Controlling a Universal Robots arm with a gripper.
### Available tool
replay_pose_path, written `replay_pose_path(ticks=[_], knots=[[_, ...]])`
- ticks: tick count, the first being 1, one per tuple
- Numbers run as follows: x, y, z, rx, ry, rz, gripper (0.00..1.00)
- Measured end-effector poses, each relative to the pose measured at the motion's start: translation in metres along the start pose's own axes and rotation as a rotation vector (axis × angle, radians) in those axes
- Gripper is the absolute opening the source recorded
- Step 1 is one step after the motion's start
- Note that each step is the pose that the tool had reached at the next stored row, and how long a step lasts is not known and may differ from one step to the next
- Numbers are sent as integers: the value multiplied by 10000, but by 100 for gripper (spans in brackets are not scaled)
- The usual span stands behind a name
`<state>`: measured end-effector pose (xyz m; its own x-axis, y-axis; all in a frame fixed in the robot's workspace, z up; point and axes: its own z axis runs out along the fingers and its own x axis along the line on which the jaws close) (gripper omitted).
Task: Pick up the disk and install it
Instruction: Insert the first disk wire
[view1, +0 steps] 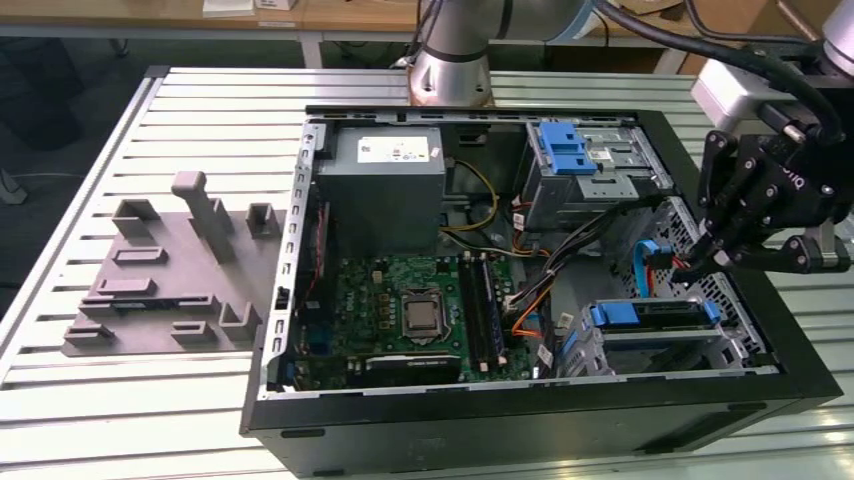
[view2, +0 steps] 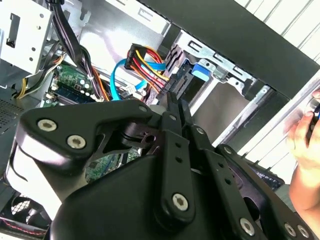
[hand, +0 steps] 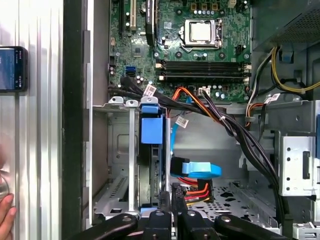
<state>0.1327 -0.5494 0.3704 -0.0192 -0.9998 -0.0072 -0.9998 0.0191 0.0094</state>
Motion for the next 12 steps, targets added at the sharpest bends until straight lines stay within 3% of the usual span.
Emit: replay_pose_path(ticks=[4,5,12], knots=[[-35,1,57,1,-1,6,19],[-38,0,69,2,-3,7,25],[-39,0,163,81,-3,11,25]])
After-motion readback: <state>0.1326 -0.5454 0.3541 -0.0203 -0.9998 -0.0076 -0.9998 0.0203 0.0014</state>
